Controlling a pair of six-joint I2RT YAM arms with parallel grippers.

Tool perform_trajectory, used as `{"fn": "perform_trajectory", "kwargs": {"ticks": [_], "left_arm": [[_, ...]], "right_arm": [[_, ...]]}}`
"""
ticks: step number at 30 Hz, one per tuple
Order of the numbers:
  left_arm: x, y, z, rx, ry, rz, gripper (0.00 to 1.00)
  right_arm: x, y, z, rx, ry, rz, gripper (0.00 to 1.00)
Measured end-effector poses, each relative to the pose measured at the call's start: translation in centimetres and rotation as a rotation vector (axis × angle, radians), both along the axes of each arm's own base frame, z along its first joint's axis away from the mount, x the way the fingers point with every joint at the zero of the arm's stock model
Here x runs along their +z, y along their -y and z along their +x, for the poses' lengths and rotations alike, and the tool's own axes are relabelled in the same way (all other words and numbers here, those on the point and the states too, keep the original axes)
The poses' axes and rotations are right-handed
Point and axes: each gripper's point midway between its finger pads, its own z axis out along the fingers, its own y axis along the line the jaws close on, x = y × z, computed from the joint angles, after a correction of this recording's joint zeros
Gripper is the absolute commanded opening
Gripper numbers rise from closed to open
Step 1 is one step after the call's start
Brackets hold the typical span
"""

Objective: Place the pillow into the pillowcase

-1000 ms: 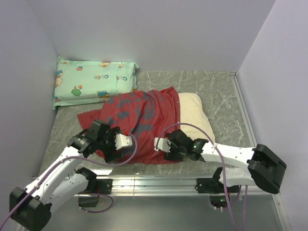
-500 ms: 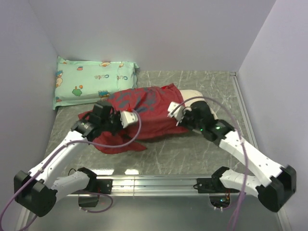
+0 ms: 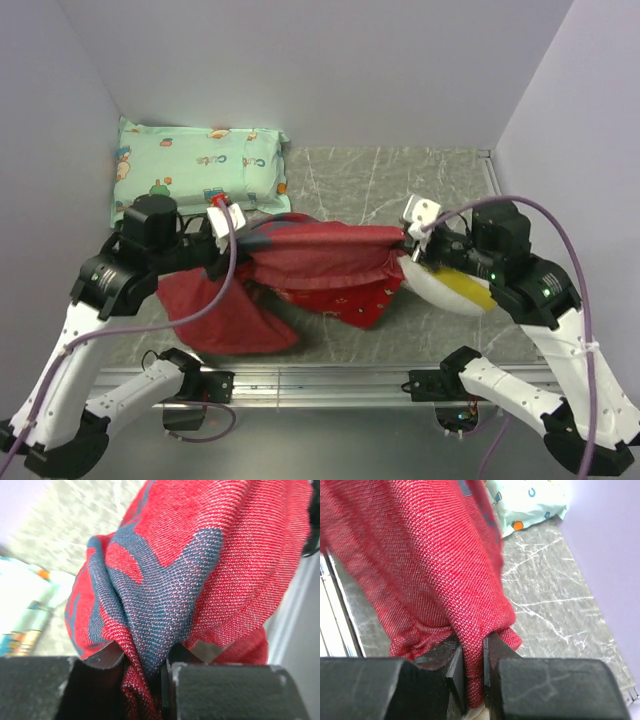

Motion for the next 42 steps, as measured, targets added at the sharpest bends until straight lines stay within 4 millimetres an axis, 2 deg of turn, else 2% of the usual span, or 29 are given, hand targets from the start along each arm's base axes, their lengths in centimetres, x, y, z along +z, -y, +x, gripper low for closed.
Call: {"fn": "perform_trajectory", "kwargs": {"ticks": [1,3,5,7,8,9,10,11,12,13,14,15,16,17,18,20,22,24,27,29,31,32,33,36,37,39,42], "left_arm": [[-0.1,0.2,0.0,0.001,-0.029,-0.01,0.0],[-1.2,1.1,0.9,0.017,-0.125,-0.021,0.0],[-2.7,2.0,3.4,0.059,-0.24,-0.026,0.0],[-4.1,2.8,7.9,0.142,-0.369,-0.046,0.01],[-4.8,3.0,10.6,0.185,-0.427,-0.057,0.09],[-5.1,3.4,13.8,0.221,-0.458,-0.083,0.27],[-5.2,3.5,17.0,0.255,-0.459,-0.106,0.35],[-5.5,3.2,21.0,0.303,-0.462,-0.127,0.46],[-5.5,2.8,24.0,0.338,-0.445,-0.146,0.6],[-5.4,1.9,27.3,0.384,-0.423,-0.17,0.62],[-5.3,0.7,29.8,0.429,-0.416,-0.187,0.8],[-5.2,-0.4,31.5,0.46,-0.399,-0.199,0.84],[-5.0,-1.9,33.1,0.499,-0.388,-0.211,0.85],[-5.1,-3.8,34.2,0.542,-0.382,-0.216,0.86],[-5.4,-5.3,34.5,0.575,-0.385,-0.214,0.99],[-5.8,-8.2,33.9,0.634,-0.382,-0.197,0.99],[-6.8,-9.4,31.5,0.656,-0.397,-0.171,0.99],[-8.3,-9.0,27.6,0.633,-0.425,-0.13,0.99],[-11.2,-7.1,21.6,0.556,-0.442,-0.05,0.99],[-13.6,-5.9,19.2,0.498,-0.441,0.001,0.99],[-16.8,-5.2,17.3,0.45,-0.485,0.063,0.97],[-18.2,-5.1,16.8,0.438,-0.512,0.085,0.93],[-19.8,-5.1,16.5,0.434,-0.543,0.111,0.82],[-22.5,-5.6,16.6,0.444,-0.583,0.157,0.7],[-22.7,-5.7,16.9,0.452,-0.578,0.163,0.68],[-22.5,-5.9,17.5,0.462,-0.549,0.166,0.63],[-21.1,-6.2,18.5,0.472,-0.478,0.16,0.59]], "right_arm": [[-0.1,0.1,0.5,-0.012,-0.008,0.002,0.0],[-1.2,0.7,2.7,-0.071,-0.043,-0.01,0.0],[-3.1,1.7,6.6,-0.162,-0.107,-0.033,0.0],[-5.3,2.5,11.6,-0.243,-0.19,-0.046,0.0],[-5.5,2.7,14.2,-0.273,-0.213,-0.037,0.0],[-6.3,2.9,17.5,-0.303,-0.235,-0.028,0.0],[-6.8,3.1,20.5,-0.323,-0.243,-0.009,0.0],[-7.3,3.2,23.1,-0.334,-0.247,0.006,0.11],[-7.9,3.4,25.0,-0.347,-0.246,0.015,0.23],[-8.8,3.5,26.5,-0.359,-0.266,0.018,0.52],[-9.4,3.7,27.6,-0.376,-0.29,0.021,0.6],[-9.9,3.8,28.8,-0.386,-0.307,0.019,0.64],[-9.9,3.7,30.0,-0.394,-0.323,0.018,0.8],[-9.8,3.7,31.3,-0.41,-0.324,0.024,0.82],[-9.8,3.9,32.4,-0.425,-0.323,0.027,0.82],[-10.6,4.6,33.3,-0.452,-0.347,0.022,0.83],[-11.9,5.6,33.1,-0.477,-0.393,0.005,0.84],[-13.2,6.3,32.3,-0.489,-0.446,-0.012,0.84],[-14.7,6.5,31.2,-0.48,-0.507,-0.018,0.84],[-16.0,5.5,30.5,-0.456,-0.544,-0.026,0.81],[-17.8,3.8,29.9,-0.417,-0.589,-0.043,0.78],[-18.6,3.1,29.7,-0.4,-0.605,-0.051,0.77],[-19.9,2.1,29.5,-0.379,-0.63,-0.063,0.76],[-24.7,0.4,27.4,-0.338,-0.726,-0.118,0.69],[-26.2,0.0,26.5,-0.327,-0.76,-0.138,0.63],[-28.2,-0.3,25.2,-0.312,-0.797,-0.167,0.59],[-29.1,-0.4,24.9,-0.299,-0.785,-0.175,0.52]]}}
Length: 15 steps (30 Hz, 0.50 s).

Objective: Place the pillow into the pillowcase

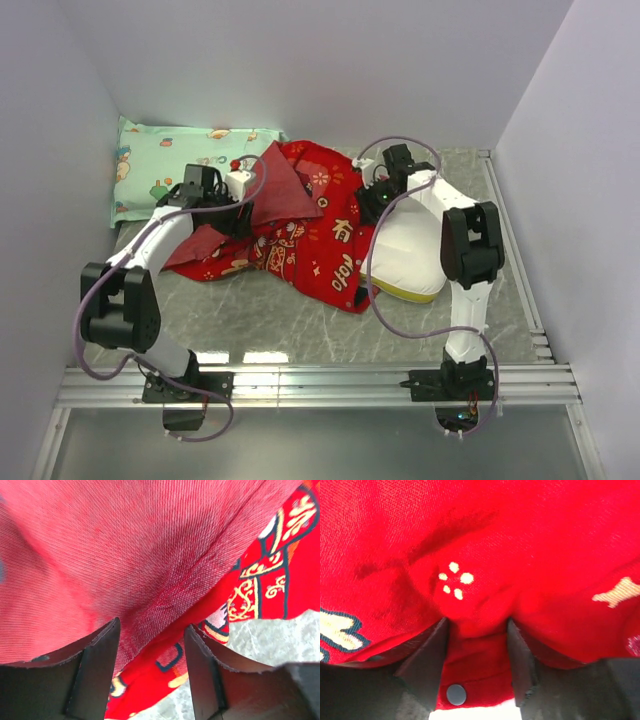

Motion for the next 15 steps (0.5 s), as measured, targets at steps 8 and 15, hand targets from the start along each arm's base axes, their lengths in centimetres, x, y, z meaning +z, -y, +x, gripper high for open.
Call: {"fn": "perform_trajectory", "kwargs": {"ticks": [8,15], "left_arm": [[5.7,1.2,1.0,-0.095,0.207,0.019,0.93],[4.3,6.0,-0.2,-0.293,0.208,0.031,0.89]], "right_arm": [[-0.5,-1.3,-1.2,0.093,0.086,-0.057,0.49],[-1.0,-1.9,-2.0,0.136,0.099,-0.075,0.49]]}}
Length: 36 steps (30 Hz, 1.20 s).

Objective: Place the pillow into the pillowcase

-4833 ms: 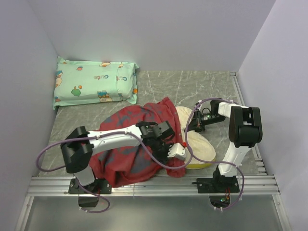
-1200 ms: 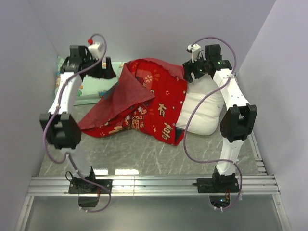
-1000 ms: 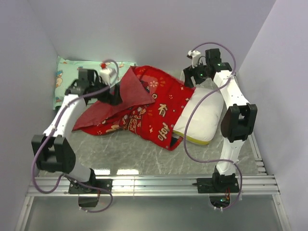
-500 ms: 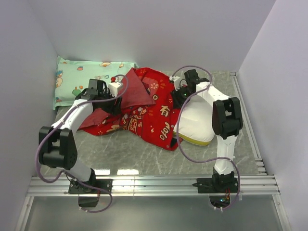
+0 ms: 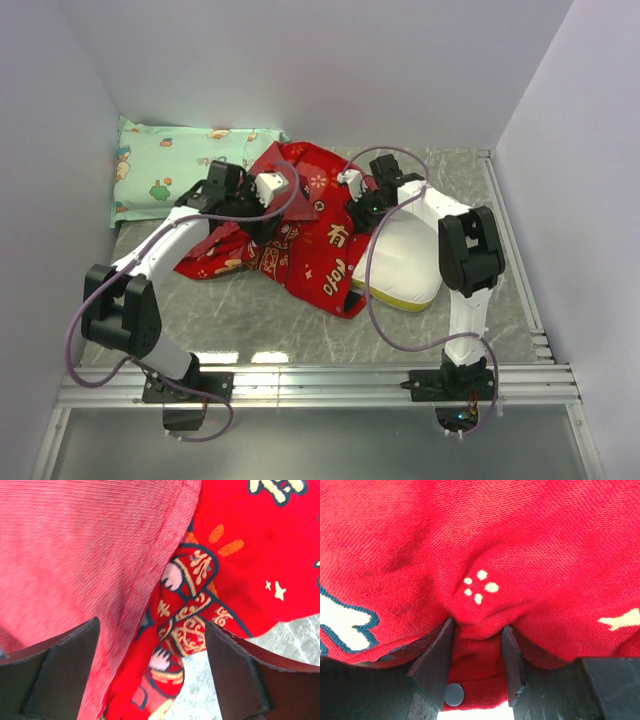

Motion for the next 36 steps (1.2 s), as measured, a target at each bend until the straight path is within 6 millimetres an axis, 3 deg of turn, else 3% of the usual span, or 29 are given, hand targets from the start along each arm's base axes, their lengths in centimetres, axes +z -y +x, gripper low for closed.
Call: {"fn": "perform_trajectory", "kwargs": {"ticks": [1,4,5,8,11,18,20,22,25,26,28,29,30,32,33,35,36], "left_arm": [[-0.5,0.3,0.0,-0.012,-0.005,0.008,0.88],[-1.7,0.8,0.7,-0.022,0.0,0.039,0.68],[-2.0,0.8,1.0,-0.019,0.002,0.045,0.56],[-2.3,0.5,2.4,0.01,0.023,0.068,0.36],[-0.8,0.2,4.2,0.046,0.09,0.073,0.0],[4.5,-1.3,9.7,0.137,0.239,0.027,0.0],[6.4,-3.9,12.7,0.246,0.281,-0.024,0.0],[8.3,-7.9,16.2,0.402,0.343,-0.069,0.0],[11.4,-16.3,22.1,0.673,0.441,-0.116,0.52],[12.5,-19.4,24.2,0.758,0.467,-0.129,0.64],[14.1,-23.7,27.0,0.858,0.507,-0.155,0.72],[14.1,-25.0,27.5,0.885,0.504,-0.164,0.91],[13.4,-25.5,27.2,0.888,0.477,-0.161,0.91],[12.2,-23.9,25.5,0.844,0.394,-0.179,0.92],[11.7,-22.1,24.2,0.802,0.363,-0.179,0.92],[10.4,-16.2,20.6,0.684,0.279,-0.169,0.91],[10.1,-12.1,18.3,0.604,0.252,-0.171,0.9]], "right_arm": [[0.0,0.0,-0.1,0.007,0.009,0.0,0.49],[0.0,0.0,-0.6,0.034,0.027,-0.01,0.48],[0.0,-0.1,-0.9,0.046,0.033,-0.016,0.48],[-0.2,-0.3,-1.8,0.079,0.042,-0.03,0.48],[-0.4,-0.5,-2.6,0.108,0.047,-0.041,0.48],[-0.3,-0.3,-3.4,0.135,0.065,-0.042,0.43],[-0.2,-0.3,-3.8,0.147,0.066,-0.04,0.43],[-0.1,-0.3,-4.4,0.159,0.06,-0.037,0.42],[0.0,-0.4,-5.5,0.179,0.048,-0.034,0.45],[0.1,-0.6,-5.9,0.186,0.041,-0.034,0.48],[0.5,-0.9,-6.7,0.188,0.017,-0.022,0.62],[1.0,-0.9,-7.2,0.176,-0.004,-0.007,0.67],[1.6,-0.9,-7.6,0.16,-0.032,0.016,0.74],[3.6,-0.2,-7.9,0.09,-0.085,0.087,0.79],[5.1,0.8,-7.8,0.036,-0.11,0.131,0.82],[8.7,4.1,-6.4,-0.107,-0.109,0.216,0.85],[10.2,5.9,-5.7,-0.169,-0.089,0.239,0.85]]}}
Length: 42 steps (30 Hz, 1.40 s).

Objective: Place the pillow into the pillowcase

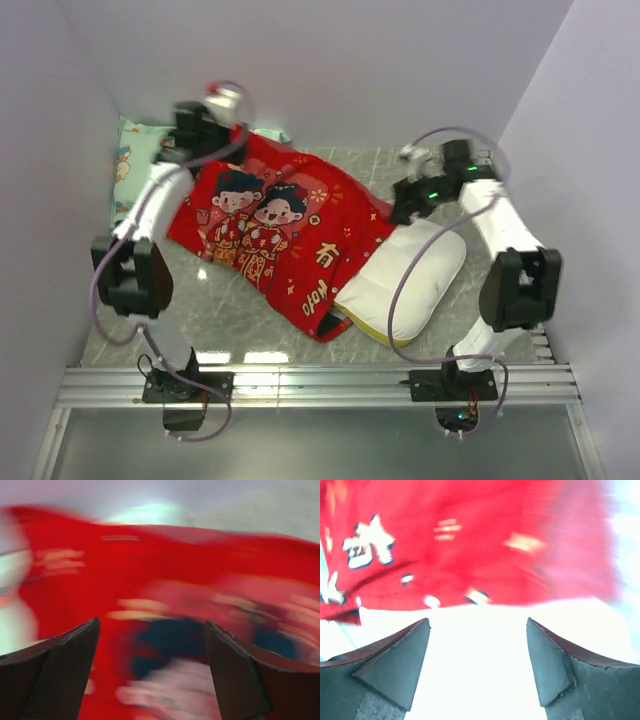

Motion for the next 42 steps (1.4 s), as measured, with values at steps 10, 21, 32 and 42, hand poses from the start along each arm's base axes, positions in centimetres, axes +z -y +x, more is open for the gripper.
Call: {"fn": "perform_trajectory", "kwargs": {"ticks": [10,21,32,42], "left_arm": [[-5.6,33.5,-19.3,-0.647,-0.177,-0.048,0.88],[-19.0,39.1,-14.7,-0.485,-0.349,0.053,0.71],[-16.5,41.8,-15.2,-0.604,-0.368,-0.155,0.0],[-9.7,47.4,-18.2,-0.708,-0.396,-0.58,0.0]], "right_arm": [[-0.5,15.6,-2.4,-0.448,-0.129,-0.096,0.85],[-8.8,14.9,-5.3,-0.409,-0.396,-0.051,0.61],[-8.2,9.9,-5.4,-0.241,-0.382,0.019,0.04],[-4.2,5.6,-8.0,-0.162,-0.358,0.16,0.0]]}}
